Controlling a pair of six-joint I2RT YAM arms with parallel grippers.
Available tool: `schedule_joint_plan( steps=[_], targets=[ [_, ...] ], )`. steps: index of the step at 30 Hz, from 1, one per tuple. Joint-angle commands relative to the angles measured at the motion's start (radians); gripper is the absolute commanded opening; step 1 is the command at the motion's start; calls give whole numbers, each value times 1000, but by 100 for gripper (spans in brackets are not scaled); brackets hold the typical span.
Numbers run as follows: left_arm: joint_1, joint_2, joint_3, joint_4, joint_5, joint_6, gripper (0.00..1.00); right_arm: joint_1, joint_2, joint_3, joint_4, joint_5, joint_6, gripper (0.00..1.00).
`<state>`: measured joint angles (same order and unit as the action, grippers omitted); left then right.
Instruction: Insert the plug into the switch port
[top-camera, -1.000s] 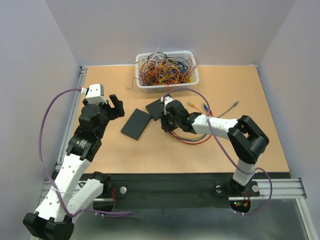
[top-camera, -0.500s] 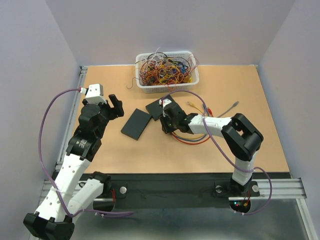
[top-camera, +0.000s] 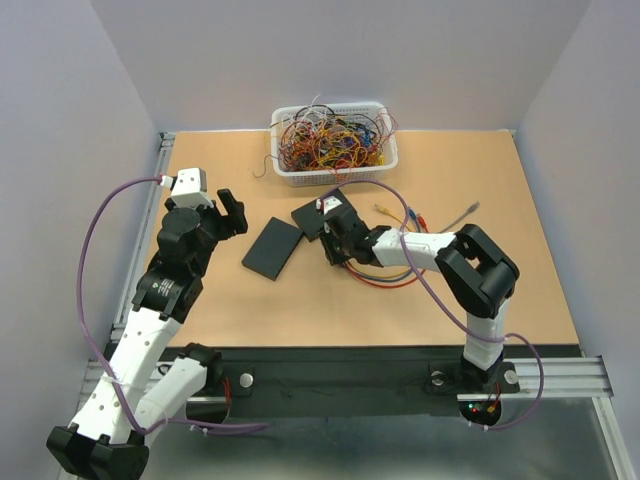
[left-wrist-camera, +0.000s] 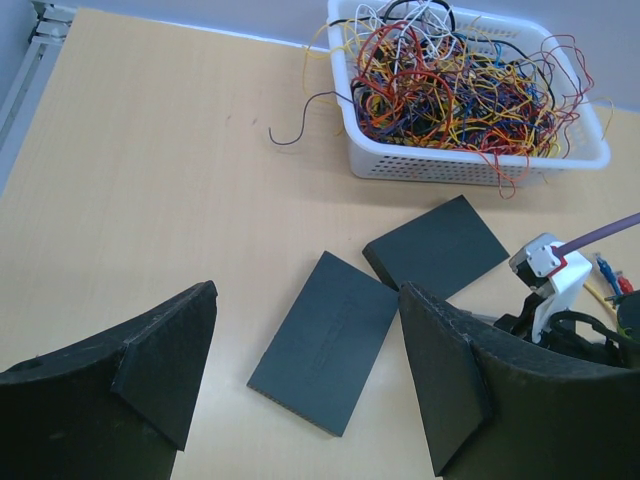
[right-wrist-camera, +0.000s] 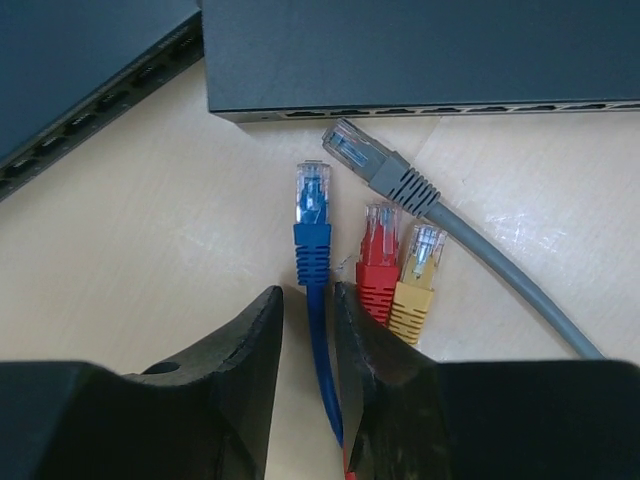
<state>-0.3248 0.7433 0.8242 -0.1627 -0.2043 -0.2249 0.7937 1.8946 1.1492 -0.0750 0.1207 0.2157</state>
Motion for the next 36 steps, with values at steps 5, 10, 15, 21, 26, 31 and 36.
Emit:
schedule_joint_plan(
  steps=[5,10,15,21,26,31,36],
  targets=[
    [7,-7,6,25,-14,6,84,7,43,69,21,65,-38,33],
    [7,-2,4,23,-14,6,84,7,60,86,21,73,-36,34],
    [7,-1,4,22,-12,7,84,7,77,101,21,76,-36,33],
    [7,2,4,23,-10,7,84,7,83,101,21,74,-38,23],
    [7,11,9,19,-10,7,84,6,63,80,21,66,-30,13],
    [15,30,18,6,-15,7,97,7,25,58,23,5,-44,1],
    [32,64,26,-1,2,6,98,9,-89,-43,104,-111,-50,0]
  ],
)
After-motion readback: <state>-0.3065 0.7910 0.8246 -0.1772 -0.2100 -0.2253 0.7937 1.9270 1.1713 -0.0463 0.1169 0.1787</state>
